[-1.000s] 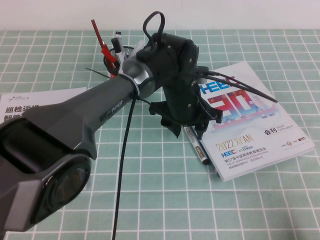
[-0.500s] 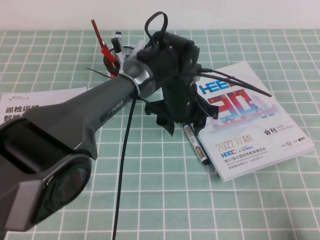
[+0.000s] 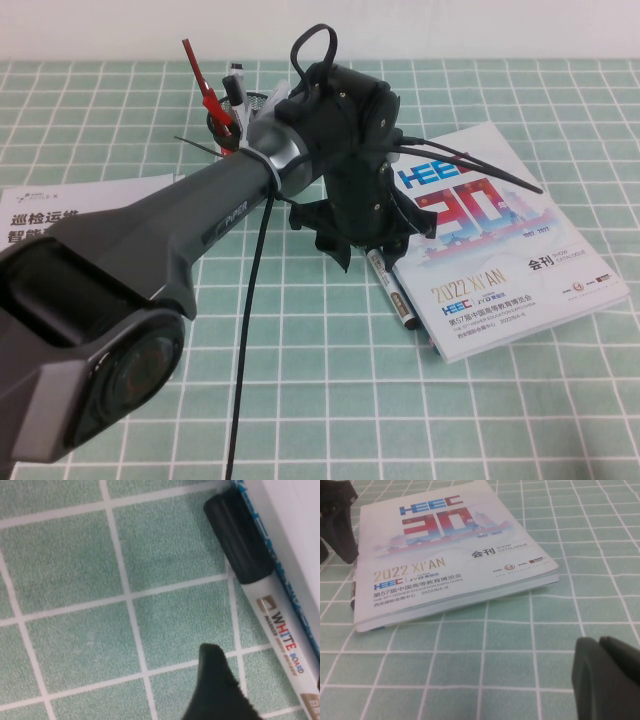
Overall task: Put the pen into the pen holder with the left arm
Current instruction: Pick up the pen on the table
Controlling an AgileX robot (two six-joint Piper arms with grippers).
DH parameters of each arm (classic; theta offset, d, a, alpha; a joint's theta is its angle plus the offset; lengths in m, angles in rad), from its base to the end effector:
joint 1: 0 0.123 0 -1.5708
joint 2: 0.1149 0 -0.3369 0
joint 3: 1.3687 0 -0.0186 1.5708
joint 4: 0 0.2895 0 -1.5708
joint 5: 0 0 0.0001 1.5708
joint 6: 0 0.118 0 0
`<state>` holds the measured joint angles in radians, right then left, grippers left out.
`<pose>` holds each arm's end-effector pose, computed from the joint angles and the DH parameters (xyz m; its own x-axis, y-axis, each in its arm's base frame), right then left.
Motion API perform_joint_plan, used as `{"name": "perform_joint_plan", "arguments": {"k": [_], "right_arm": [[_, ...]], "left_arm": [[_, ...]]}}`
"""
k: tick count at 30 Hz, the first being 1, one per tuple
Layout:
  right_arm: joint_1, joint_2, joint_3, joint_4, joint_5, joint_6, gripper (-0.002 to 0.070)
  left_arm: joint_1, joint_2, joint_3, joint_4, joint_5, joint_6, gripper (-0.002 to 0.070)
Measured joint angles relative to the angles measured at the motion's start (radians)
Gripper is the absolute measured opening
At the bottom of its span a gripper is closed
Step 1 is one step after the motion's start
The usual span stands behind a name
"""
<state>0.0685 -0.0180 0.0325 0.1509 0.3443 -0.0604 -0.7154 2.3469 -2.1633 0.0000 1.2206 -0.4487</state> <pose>0.0651 0.0105 0.1639 -0.2729 0.0630 -0.9600 -0.0952 0.9912 0.0921 0.4389 -0.3814 0.2112 -0.9429 0.2446 -0.2262 0.2740 0.9555 -0.1089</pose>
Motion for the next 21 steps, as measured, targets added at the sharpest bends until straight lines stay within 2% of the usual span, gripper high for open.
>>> {"name": "perform_joint_plan", "arguments": {"k": [11,21], "right_arm": [[0.000,0.000,0.000,0.000,0.000,0.000,-0.0022],[0.000,0.000,0.000,0.000,0.000,0.000,-0.0022]], "left_arm": [[0.000,0.033,0.005,0.048,0.008,0.000,0.0341],[0.000,0.033,0.005,0.012,0.022,0.000,0.0335]]}}
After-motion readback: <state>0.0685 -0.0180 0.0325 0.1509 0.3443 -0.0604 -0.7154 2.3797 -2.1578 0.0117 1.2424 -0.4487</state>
